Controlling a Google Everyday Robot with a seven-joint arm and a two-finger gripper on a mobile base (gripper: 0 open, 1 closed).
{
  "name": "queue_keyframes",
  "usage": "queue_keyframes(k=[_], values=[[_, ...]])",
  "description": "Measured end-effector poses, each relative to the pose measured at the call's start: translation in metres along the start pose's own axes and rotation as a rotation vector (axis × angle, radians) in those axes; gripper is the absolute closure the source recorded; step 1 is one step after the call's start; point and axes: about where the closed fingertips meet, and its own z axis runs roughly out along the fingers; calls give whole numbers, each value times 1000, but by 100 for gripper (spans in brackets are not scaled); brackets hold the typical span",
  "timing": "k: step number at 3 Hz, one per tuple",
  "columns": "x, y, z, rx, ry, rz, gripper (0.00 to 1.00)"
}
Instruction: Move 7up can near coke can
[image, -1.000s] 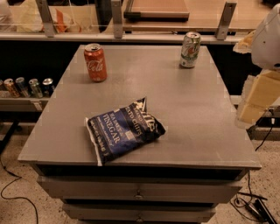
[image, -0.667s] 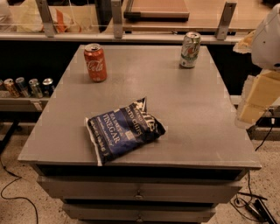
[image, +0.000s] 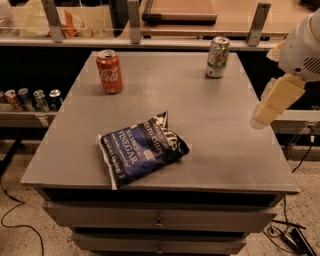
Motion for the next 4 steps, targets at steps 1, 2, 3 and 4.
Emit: queue_keyframes(k=[1, 2, 3, 4], values=[[8, -37, 21, 54, -64, 128, 0], [6, -48, 26, 78, -87, 164, 0], [6, -48, 26, 78, -87, 164, 0], [7, -53, 32, 82, -101, 194, 0]])
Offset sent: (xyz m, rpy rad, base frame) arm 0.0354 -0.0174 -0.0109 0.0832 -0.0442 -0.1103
